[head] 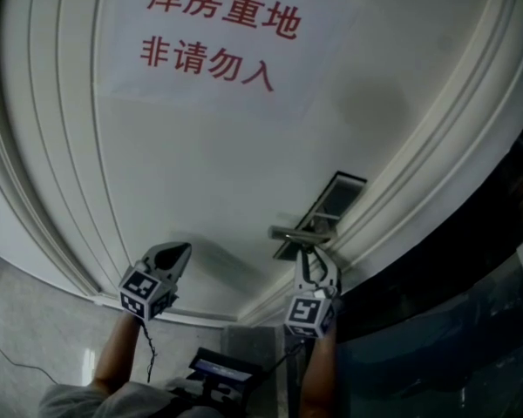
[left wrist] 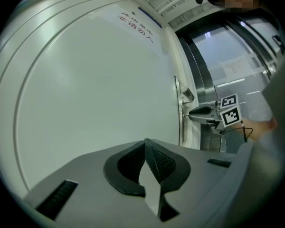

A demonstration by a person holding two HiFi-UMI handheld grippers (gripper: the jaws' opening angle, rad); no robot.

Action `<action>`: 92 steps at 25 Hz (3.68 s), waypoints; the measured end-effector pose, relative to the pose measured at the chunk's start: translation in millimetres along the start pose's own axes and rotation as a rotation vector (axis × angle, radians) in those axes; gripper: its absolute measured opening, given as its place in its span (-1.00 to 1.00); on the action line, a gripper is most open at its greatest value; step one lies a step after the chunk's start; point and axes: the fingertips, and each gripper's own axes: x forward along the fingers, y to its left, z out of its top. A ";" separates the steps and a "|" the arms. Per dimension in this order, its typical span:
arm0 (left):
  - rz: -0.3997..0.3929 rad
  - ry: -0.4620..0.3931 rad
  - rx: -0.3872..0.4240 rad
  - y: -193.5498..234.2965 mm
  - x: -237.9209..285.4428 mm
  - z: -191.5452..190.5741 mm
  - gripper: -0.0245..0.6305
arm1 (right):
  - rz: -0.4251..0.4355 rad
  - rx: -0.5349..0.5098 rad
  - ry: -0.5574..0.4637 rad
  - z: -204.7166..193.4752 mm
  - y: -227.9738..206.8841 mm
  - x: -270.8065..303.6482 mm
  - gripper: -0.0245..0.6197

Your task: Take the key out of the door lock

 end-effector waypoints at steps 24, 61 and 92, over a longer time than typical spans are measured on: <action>0.005 -0.006 -0.021 0.0 3.0 -3.7 -0.90 | -0.026 -0.218 0.032 1.3 1.4 -0.5 -0.85; -0.002 -0.012 -0.036 0.9 1.9 -7.0 -0.90 | -0.001 -0.704 0.109 -3.3 7.1 0.5 -0.85; -0.002 -0.016 -0.028 -4.2 -7.5 -4.6 -0.90 | -0.028 -0.762 0.123 -5.6 7.6 -8.2 -0.86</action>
